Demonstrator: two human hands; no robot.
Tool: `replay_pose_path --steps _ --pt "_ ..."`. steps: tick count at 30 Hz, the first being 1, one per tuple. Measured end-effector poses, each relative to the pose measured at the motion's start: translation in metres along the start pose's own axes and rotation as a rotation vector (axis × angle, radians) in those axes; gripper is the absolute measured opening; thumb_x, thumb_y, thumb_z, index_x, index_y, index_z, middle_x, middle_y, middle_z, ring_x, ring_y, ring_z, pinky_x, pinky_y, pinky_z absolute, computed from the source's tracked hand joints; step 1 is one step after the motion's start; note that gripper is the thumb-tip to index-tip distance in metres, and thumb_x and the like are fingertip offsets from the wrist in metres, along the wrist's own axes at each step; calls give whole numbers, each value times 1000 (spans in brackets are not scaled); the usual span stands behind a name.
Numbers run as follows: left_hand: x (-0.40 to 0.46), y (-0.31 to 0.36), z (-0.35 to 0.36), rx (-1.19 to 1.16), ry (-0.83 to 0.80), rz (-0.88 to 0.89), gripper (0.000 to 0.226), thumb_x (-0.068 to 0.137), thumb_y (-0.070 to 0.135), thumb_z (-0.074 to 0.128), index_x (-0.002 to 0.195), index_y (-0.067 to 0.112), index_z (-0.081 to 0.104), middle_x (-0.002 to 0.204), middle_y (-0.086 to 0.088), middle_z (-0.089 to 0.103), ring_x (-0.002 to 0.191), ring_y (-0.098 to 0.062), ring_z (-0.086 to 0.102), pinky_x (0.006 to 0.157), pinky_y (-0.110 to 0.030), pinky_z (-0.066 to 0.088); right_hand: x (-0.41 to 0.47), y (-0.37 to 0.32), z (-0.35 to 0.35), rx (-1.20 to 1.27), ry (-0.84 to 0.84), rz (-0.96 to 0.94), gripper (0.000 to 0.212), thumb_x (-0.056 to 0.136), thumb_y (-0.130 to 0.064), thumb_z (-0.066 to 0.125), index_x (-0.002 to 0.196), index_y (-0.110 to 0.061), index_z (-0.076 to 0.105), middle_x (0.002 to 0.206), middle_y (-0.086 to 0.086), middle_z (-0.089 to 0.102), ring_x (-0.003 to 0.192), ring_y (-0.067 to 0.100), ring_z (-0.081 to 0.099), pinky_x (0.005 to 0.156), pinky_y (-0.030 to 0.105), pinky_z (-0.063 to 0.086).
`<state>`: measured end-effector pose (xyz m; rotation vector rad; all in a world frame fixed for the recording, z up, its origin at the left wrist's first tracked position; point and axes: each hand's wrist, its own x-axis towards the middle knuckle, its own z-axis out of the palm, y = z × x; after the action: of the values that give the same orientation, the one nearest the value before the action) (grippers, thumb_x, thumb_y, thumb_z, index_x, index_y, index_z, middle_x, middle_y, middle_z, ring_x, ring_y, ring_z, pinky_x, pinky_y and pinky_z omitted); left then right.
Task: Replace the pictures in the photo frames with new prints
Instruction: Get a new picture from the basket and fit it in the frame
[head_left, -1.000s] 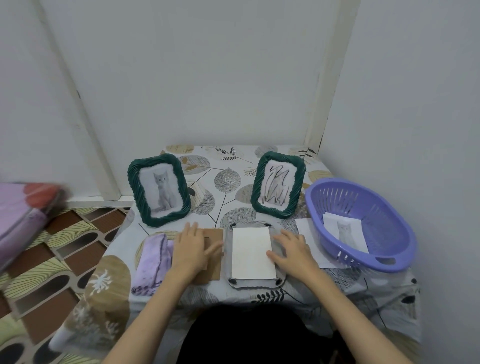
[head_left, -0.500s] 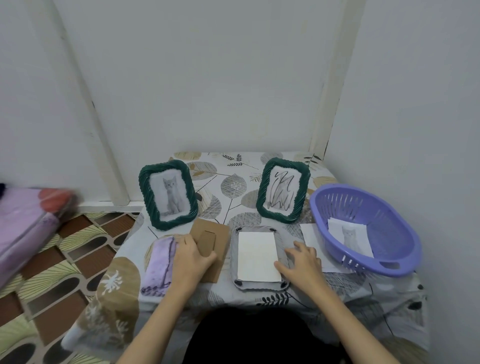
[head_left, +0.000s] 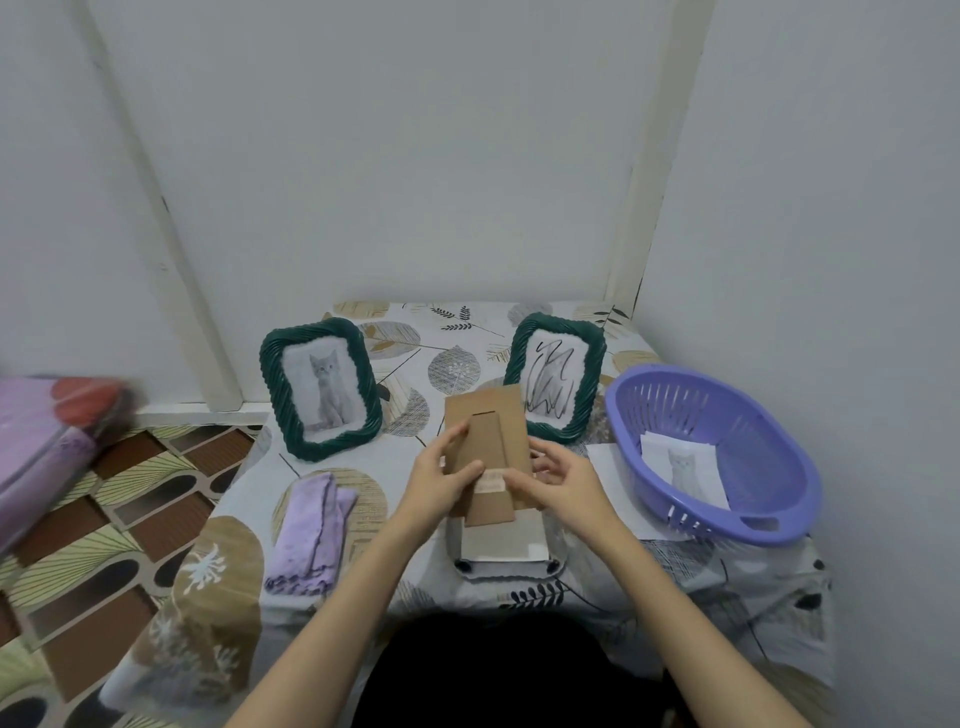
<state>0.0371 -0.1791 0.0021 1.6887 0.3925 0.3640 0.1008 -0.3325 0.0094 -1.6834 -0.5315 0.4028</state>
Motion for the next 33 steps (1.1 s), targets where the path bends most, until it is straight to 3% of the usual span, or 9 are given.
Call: replay_pose_path --steps 5,8,12,15,17,21,26,29,33 --pt "9 -12 0 373 -83 11 70 80 13 69 141 14 35 140 -8 46 120 -21 51 99 -30 42 0 5 -9 -250 31 116 47 75 -7 74 119 -5 58 67 -12 53 56 -6 51 45 2 37" --pt "7 -21 -6 592 -176 7 73 80 27 70 142 14 34 145 -3 41 132 -16 39 107 -26 30 1 17 -6 -386 -9 165 43 74 -16 76 114 -6 62 58 -10 45 52 -1 42 46 9 34" --pt "3 -26 -10 679 -221 4 72 82 32 67 143 14 32 145 -4 41 131 -17 41 104 -23 30 3 28 0 -486 -15 195 23 72 -23 78 89 -17 64 58 -11 43 54 0 41 46 13 32" --pt "1 -27 -9 738 -248 15 72 82 34 66 143 16 31 145 -10 39 130 -21 41 101 -24 30 2 29 0 -506 -54 172 27 74 -21 76 97 -16 65 58 -14 39 53 -4 38 40 9 31" --pt "-1 -28 -8 747 -261 13 72 82 33 66 143 16 31 146 -15 34 132 -23 39 104 -26 30 2 28 -2 -533 -63 177 17 74 -19 76 79 -22 60 57 -14 38 52 -5 36 39 7 32" --pt "-2 -29 -8 760 -282 -10 74 81 34 67 143 17 30 149 -17 28 135 -26 34 108 -31 27 1 30 -2 -590 -60 166 43 73 -19 76 58 -31 38 56 -14 37 51 -5 34 40 6 33" --pt "2 -33 -8 859 -319 -44 76 80 38 66 143 16 31 148 -15 27 133 -29 31 107 -34 26 7 35 -3 -693 -75 225 35 68 -28 80 59 -18 47 58 -6 41 53 5 37 44 16 27" --pt "6 -39 -8 895 -365 -43 72 81 40 64 142 17 33 151 -14 24 139 -29 20 113 -36 17 12 33 -8 -769 -135 242 29 69 -23 79 85 -3 66 72 1 52 68 13 46 58 22 33" --pt "9 -46 -7 887 -402 -17 70 84 37 62 143 17 31 157 -6 13 146 -24 -1 117 -39 0 13 29 -15 -807 -193 252 50 70 -11 77 117 -1 61 100 9 64 85 10 49 73 17 37"
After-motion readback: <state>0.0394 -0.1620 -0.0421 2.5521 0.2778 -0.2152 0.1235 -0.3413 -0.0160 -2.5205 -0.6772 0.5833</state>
